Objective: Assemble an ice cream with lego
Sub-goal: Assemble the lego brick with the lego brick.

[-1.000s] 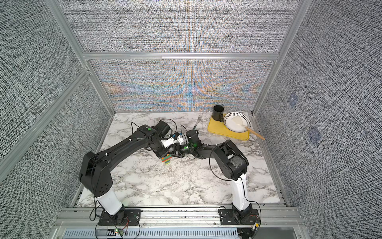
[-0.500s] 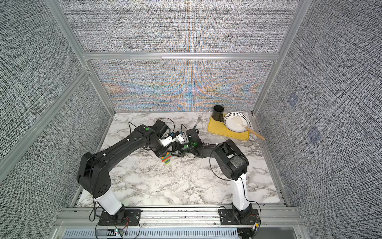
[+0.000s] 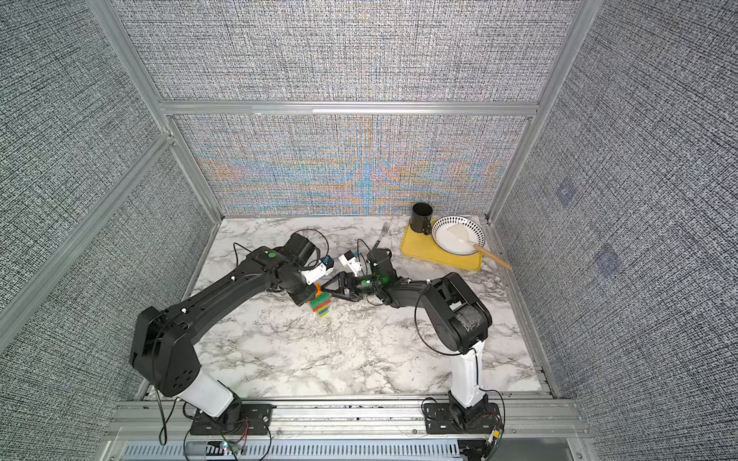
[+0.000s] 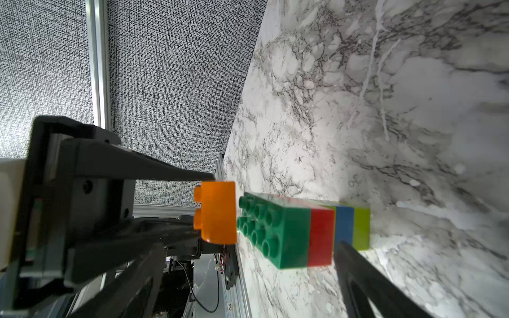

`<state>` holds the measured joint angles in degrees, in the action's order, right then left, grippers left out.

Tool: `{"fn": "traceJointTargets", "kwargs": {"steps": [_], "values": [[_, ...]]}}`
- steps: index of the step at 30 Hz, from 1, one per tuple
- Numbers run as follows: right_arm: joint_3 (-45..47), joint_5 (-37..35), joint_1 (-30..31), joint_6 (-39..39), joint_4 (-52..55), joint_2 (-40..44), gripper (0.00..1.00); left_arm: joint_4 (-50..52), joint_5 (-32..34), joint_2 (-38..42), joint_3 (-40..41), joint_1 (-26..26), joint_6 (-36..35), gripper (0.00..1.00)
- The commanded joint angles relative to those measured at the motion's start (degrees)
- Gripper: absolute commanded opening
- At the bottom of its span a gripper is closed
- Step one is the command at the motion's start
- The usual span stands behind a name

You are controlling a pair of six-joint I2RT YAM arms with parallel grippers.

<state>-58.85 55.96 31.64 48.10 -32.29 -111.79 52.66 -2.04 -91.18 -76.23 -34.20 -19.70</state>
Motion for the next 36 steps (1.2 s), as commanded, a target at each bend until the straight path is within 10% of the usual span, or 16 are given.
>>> {"fn": "traceJointTargets", "kwargs": {"steps": [1, 36], "values": [[1.6, -2.9, -0.5, -4.1, 0.1, 1.3, 0.98, -1.8, -2.3, 1.5, 0.5, 0.0, -4.4, 0.02], [2.0, -3.5, -1.1, -5.4, 0.2, 0.2, 0.97, 4.2, -4.8, -5.2, -5.4, -0.5, 0.3, 0.02]]}}
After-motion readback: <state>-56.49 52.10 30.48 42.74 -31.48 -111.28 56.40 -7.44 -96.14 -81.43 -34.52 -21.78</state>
